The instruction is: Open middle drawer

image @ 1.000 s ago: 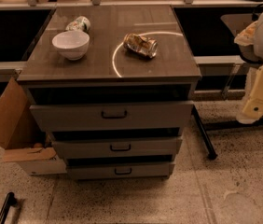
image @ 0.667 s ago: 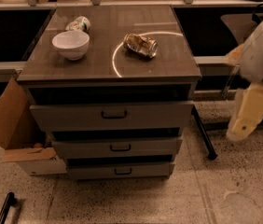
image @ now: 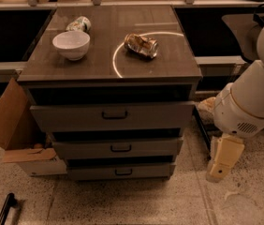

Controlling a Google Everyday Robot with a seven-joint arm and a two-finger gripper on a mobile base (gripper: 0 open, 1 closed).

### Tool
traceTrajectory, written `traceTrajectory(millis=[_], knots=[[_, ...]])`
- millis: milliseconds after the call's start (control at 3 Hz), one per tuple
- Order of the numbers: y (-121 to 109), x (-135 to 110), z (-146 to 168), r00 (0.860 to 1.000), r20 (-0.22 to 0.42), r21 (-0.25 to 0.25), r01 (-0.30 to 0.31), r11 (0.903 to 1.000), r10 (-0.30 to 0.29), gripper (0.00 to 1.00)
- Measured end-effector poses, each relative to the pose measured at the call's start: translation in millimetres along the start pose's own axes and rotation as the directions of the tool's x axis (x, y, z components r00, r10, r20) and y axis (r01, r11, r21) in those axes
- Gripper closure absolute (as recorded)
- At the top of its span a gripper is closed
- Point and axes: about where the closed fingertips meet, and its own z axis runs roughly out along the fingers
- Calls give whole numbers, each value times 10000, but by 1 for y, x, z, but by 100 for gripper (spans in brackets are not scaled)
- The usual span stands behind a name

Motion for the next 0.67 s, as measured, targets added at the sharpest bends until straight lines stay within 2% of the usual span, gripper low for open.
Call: traceTrajectory(millis=[333, 667], knots=[[0, 0, 0, 10000, 0, 0, 0, 10000, 0, 0], [3, 6, 32, 9994, 37, -156, 330, 9993, -330, 0]])
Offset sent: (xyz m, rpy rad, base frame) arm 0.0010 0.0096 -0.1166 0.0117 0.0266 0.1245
